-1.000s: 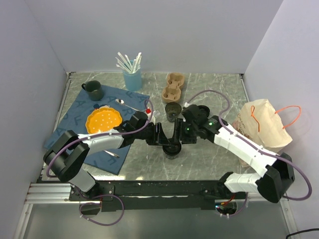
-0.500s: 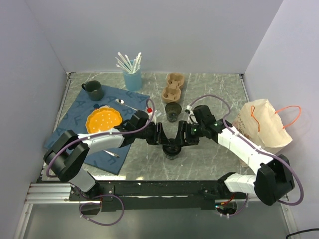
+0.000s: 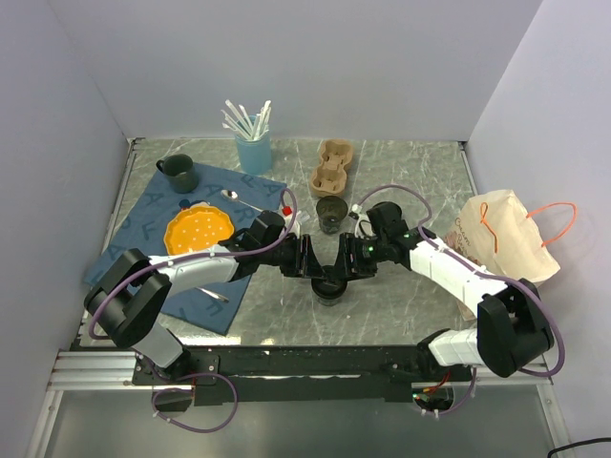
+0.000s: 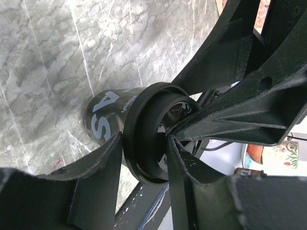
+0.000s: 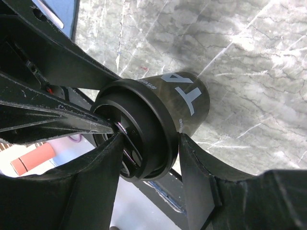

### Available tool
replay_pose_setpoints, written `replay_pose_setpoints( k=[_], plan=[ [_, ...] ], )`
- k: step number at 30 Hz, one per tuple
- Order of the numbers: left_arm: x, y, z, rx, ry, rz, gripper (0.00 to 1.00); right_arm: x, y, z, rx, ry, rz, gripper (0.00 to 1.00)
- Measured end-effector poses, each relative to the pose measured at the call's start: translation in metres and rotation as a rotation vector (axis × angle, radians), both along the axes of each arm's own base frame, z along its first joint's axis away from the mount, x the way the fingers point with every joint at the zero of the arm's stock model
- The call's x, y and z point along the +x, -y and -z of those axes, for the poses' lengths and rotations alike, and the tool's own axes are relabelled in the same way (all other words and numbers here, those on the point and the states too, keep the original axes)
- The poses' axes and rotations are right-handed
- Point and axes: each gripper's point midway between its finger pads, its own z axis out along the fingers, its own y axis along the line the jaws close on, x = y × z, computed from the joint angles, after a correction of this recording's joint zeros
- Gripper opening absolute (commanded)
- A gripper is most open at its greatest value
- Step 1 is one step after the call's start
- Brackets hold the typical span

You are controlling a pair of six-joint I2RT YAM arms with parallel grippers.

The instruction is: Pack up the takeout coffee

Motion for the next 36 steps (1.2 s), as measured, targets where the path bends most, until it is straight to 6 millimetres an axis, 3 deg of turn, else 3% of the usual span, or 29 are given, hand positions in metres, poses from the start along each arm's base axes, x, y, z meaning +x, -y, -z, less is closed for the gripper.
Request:
replay_pose_setpoints(
  k=[7, 19, 28, 36],
  plan=[
    [-0.0002, -0.0003, 0.0008, 0.003, -0.003, -0.001, 0.41, 0.0000, -0.0013, 0.0022, 0.019, 0.008, -0.008, 0.52],
    [0.0007, -0.0007, 0.0032, 0.002, -0.023, -0.006, 0.53, 0.0004, -0.0016, 0.0021, 0.038, 0.032, -0.022, 0.48],
    [-0.0004, 0.0011, 0.0053, -0.006, -0.050, -0.008, 0.48, 0.0011, -0.0024, 0.0019, 0.044, 0.060, -0.061, 0.48],
    [0.0005, 0.0015, 0.0053, -0.007, -0.054, -0.019, 0.45, 0.0032, 0.0001, -0.0006, 0.030, 0.050, -0.060, 0.59]
  ],
)
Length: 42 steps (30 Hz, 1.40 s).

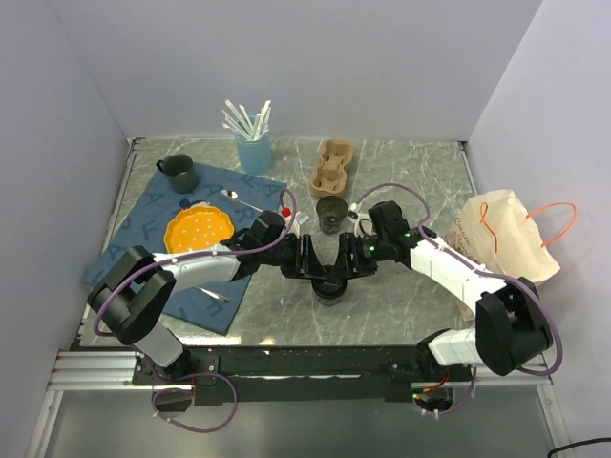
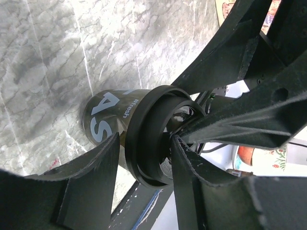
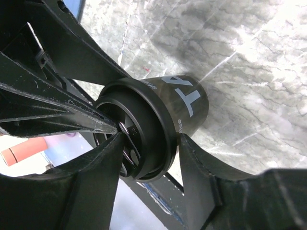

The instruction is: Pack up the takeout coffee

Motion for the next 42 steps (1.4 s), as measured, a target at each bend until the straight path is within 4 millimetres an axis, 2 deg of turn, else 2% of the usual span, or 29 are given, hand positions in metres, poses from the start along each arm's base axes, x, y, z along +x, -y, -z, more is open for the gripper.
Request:
replay_pose_setpoints(
  k=[5, 12, 17, 20, 25, 33, 42],
  plan=[
    [0.000, 0.003, 0.000, -0.008, -0.003, -0.002, 0.44, 0.005, 0.004, -0.012, -0.022, -0.012, 0.017, 0.64],
    [-0.003, 0.008, -0.001, -0.019, 0.008, 0.008, 0.45, 0.009, 0.014, -0.031, -0.029, -0.023, 0.109, 0.63],
    [-0.003, 0.009, -0.001, -0.026, 0.013, 0.002, 0.45, 0.002, 0.020, -0.060, 0.011, 0.019, 0.184, 0.63],
    [-0.003, 0.010, 0.000, -0.027, 0.009, -0.002, 0.45, 0.001, 0.023, -0.071, 0.022, 0.053, 0.213, 0.60],
    [-0.001, 0.013, -0.002, -0.029, 0.011, 0.000, 0.46, 0.000, 0.029, -0.060, -0.018, 0.031, 0.246, 0.54],
    [-0.001, 0.018, -0.003, -0.021, 0.010, 0.005, 0.47, -0.018, 0.046, -0.035, -0.058, -0.035, 0.335, 0.45],
    [-0.005, 0.024, -0.004, -0.006, 0.010, 0.014, 0.47, -0.030, 0.059, -0.020, -0.080, -0.067, 0.418, 0.40]
  ],
)
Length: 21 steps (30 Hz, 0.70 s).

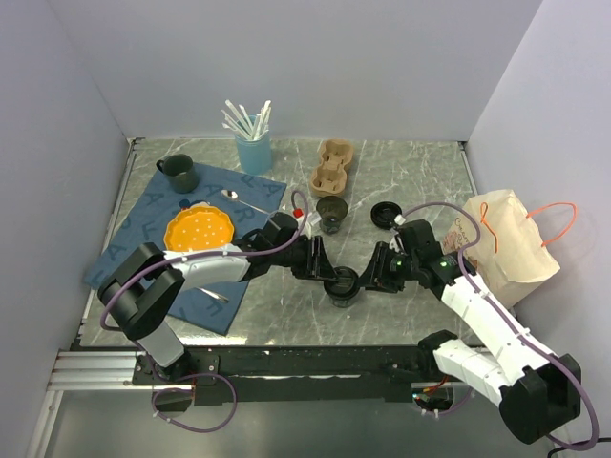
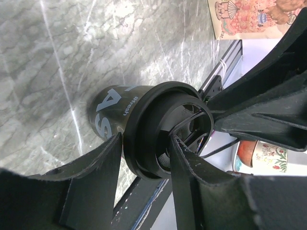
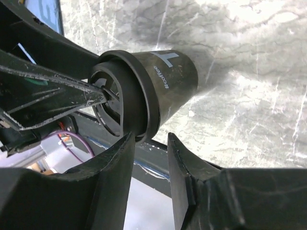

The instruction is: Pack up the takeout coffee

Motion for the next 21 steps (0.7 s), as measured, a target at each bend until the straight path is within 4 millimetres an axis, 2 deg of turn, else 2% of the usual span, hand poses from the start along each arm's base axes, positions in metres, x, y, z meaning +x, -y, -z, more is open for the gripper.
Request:
replay_pose_setpoints(
  k=[5, 12, 21],
  plan=[
    [-0.002, 0.006, 0.000, 0.002, 0.005, 0.009, 0.46, 0.000, 0.003, 0.005, 0.000, -0.012, 0.022, 0.36],
    [-0.004, 0.012, 0.000, 0.010, 0.005, 0.017, 0.46, 0.000, 0.008, 0.016, -0.007, -0.036, 0.048, 0.24],
    [-0.007, 0.013, 0.001, 0.012, 0.006, 0.018, 0.44, -0.001, 0.006, 0.028, 0.052, 0.008, 0.063, 0.18]
  ],
)
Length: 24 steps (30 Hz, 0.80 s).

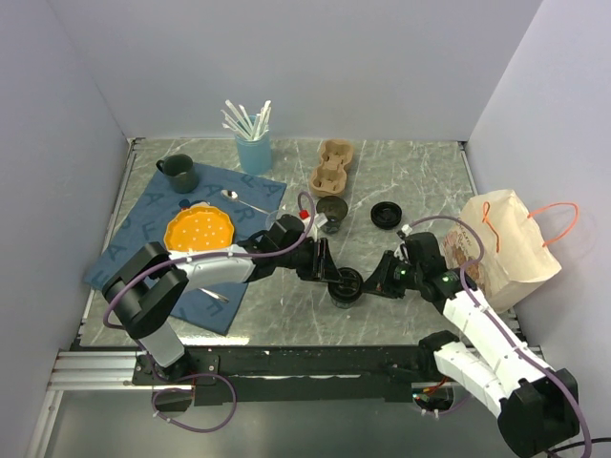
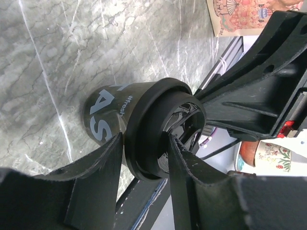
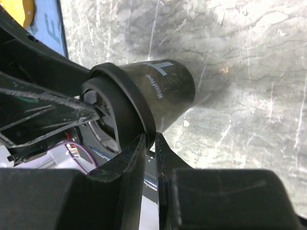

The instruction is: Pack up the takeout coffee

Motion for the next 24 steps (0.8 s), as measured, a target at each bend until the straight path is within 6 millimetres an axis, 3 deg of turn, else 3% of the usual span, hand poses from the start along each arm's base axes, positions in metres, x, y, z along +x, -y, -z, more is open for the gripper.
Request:
replay_pose_setpoints(
  k=[9, 15, 24],
  plan=[
    [0.000, -0.001, 0.002, -0.001, -0.010, -0.018, 0.43, 0.006, -0.003, 0.002, 0.058, 0.054, 0.015, 0.20],
    [0.001, -0.002, 0.003, 0.005, -0.014, -0.026, 0.43, 0.006, 0.000, 0.002, 0.029, 0.039, 0.011, 0.31],
    [0.002, 0.000, 0.003, 0.009, -0.004, -0.032, 0.43, 0.007, 0.009, -0.013, -0.043, 0.032, 0.009, 0.33]
  ],
)
